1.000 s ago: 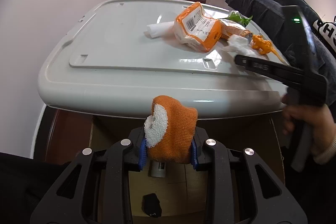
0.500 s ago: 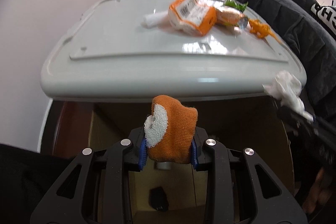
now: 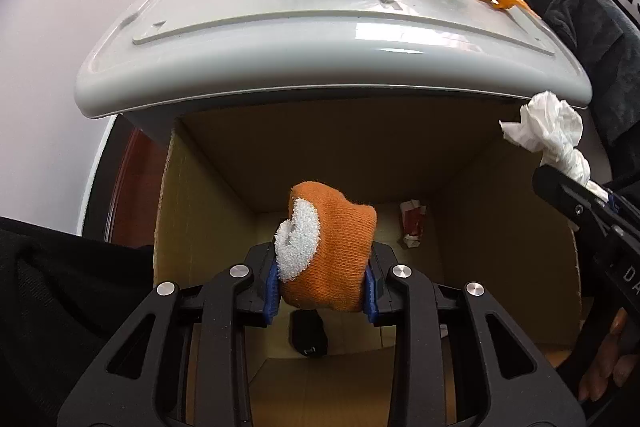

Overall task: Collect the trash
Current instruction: 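Carry the orange sock and tissue over the box and release both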

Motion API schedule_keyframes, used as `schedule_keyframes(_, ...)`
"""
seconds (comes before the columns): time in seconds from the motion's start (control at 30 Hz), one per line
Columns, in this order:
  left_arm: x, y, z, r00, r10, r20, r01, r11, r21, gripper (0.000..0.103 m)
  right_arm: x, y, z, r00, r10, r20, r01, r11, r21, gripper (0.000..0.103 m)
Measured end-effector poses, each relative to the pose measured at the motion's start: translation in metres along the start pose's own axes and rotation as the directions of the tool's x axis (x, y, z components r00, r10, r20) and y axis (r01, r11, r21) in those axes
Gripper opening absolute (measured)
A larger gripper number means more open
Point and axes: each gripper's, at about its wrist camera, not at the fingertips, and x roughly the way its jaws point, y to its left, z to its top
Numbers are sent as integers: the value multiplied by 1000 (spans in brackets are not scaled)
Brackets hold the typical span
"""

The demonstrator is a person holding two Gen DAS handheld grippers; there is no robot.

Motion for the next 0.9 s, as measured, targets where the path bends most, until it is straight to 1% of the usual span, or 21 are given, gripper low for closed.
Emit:
schedule_keyframes(0.17,12,2,0,1000,3,-29,-4,1000,-18,30,14,-9,-1,999,-1,-52,3,999,44,45)
schedule_keyframes(0.37,23,2,3,998,3,-60,-5,999,-34,30,18,-12,-3,998,-1,-66,5,998,59,45)
schedule_keyframes(0.5,24,0,3,998,6,-59,-7,1000,-27,30,19,-10,-3,998,-3,-67,7,999,52,45)
schedule_keyframes(0.57,24,1,3,998,5,-57,-6,1000,-26,32,19,-10,-2,998,-5,-67,9,999,51,48)
schedule_keyframes(0.6,24,1,4,998,7,-57,-8,999,-31,39,19,-9,-2,998,-5,-67,9,999,50,49)
schedule_keyframes(0.63,24,2,4,998,7,-59,-9,999,-36,55,18,-9,-2,998,-11,-66,14,999,50,56)
schedule_keyframes(0.67,25,3,5,998,13,-64,-16,999,-42,63,17,-9,-1,998,-15,-60,18,998,53,66)
schedule_keyframes(0.7,24,4,6,998,25,-64,-28,999,-46,74,15,-10,-1,999,-26,-45,28,998,57,68)
schedule_keyframes(0.8,26,6,6,996,51,-68,-54,997,-49,75,8,-16,2,999,-37,-7,38,995,91,69)
schedule_keyframes(0.9,31,9,7,994,48,-93,-54,997,-63,75,9,-22,3,999,-45,-7,45,992,121,70)
